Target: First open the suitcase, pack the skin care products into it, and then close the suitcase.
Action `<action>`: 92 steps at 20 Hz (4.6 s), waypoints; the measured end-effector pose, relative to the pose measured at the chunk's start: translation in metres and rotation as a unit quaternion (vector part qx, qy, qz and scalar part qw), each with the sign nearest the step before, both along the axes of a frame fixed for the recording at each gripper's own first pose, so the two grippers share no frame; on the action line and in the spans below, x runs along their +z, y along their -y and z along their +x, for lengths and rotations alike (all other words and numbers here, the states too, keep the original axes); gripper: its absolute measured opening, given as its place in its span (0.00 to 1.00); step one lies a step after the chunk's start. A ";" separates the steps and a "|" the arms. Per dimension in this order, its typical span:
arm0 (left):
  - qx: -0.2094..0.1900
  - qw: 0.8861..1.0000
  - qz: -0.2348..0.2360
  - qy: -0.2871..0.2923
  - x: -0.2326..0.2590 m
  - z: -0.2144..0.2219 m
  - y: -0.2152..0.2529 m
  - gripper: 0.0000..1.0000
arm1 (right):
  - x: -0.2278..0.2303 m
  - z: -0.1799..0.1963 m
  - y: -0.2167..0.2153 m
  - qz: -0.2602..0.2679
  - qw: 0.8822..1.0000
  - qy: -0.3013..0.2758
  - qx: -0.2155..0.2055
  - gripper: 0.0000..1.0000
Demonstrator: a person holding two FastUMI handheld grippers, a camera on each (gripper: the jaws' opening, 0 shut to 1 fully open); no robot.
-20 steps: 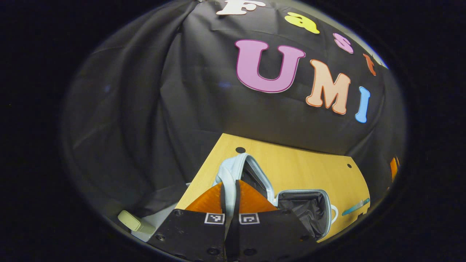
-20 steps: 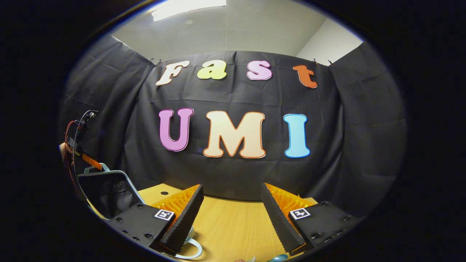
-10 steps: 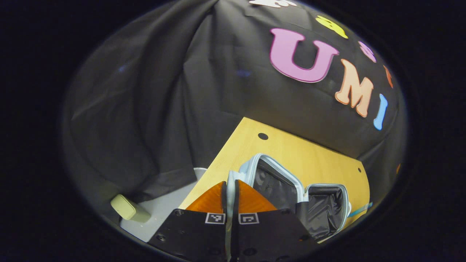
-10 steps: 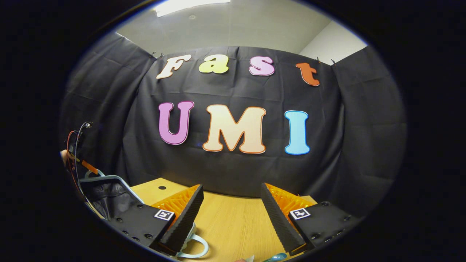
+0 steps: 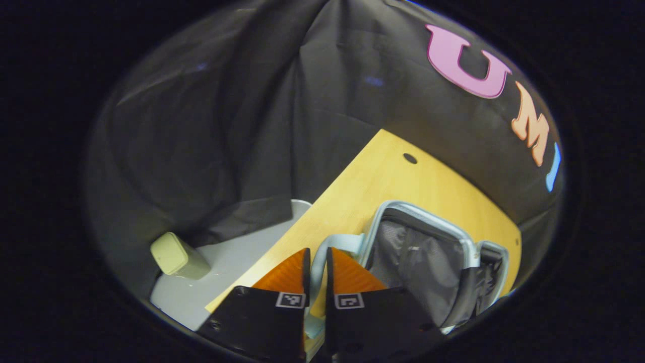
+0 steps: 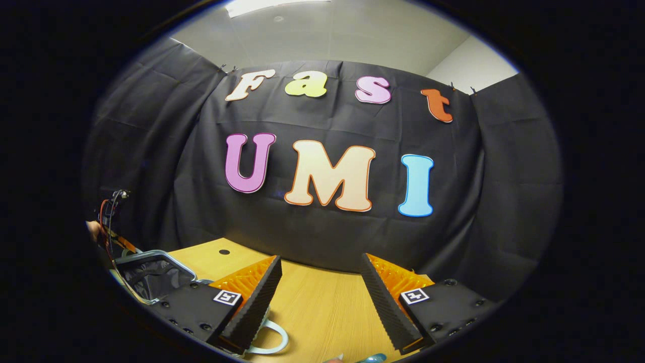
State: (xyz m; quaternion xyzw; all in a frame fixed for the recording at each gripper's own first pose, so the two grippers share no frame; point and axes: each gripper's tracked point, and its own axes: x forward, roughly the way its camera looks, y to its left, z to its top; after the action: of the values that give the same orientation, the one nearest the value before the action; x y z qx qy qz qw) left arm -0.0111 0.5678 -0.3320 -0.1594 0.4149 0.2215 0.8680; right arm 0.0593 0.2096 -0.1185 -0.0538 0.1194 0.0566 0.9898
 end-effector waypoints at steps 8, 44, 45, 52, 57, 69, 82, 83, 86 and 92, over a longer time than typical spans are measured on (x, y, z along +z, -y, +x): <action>0.021 0.981 0.145 0.123 0.105 0.015 0.022 0.95 | 0.007 -0.012 0.049 0.006 1.000 0.010 -0.019 1.00; -0.304 0.931 0.001 0.203 0.152 0.015 0.580 0.95 | -0.014 -0.069 0.233 0.038 0.998 -0.006 -0.040 1.00; -0.310 0.930 -0.006 0.196 0.145 0.013 0.589 0.96 | -0.016 -0.070 0.238 0.037 0.998 -0.008 -0.042 0.99; -0.348 0.924 -0.050 0.151 0.099 -0.001 0.638 0.94 | -0.030 -0.080 0.266 0.025 0.998 -0.026 -0.059 0.99; -0.363 0.920 -0.069 0.132 0.073 -0.006 0.656 0.95 | -0.036 -0.084 0.273 0.019 0.997 -0.033 -0.061 0.99; -0.363 0.924 -0.079 0.094 -0.003 0.001 0.683 0.58 | -0.054 -0.099 0.264 -0.009 0.998 -0.054 -0.036 0.99; -0.350 0.925 -0.054 0.136 0.096 0.002 0.642 0.17 | -0.134 -0.100 0.163 0.036 0.990 -0.099 0.089 0.99; -0.344 0.926 -0.053 0.142 0.106 0.002 0.637 0.17 | -0.144 -0.102 0.158 0.038 0.989 -0.109 0.095 0.99; -0.329 0.930 -0.049 0.158 0.128 0.001 0.625 0.17 | -0.173 -0.103 0.151 0.024 0.986 -0.129 0.104 0.99; -0.299 0.941 -0.014 0.157 0.150 -0.015 0.589 0.17 | -0.242 -0.115 0.137 0.038 0.974 -0.194 0.113 0.99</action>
State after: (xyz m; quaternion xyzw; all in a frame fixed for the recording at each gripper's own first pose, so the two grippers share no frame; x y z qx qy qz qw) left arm -0.0256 -0.0216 -0.1822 -0.0730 0.3052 -0.0818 0.9460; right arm -0.0558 0.0729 -0.3602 -0.0175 0.2998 0.1817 0.9364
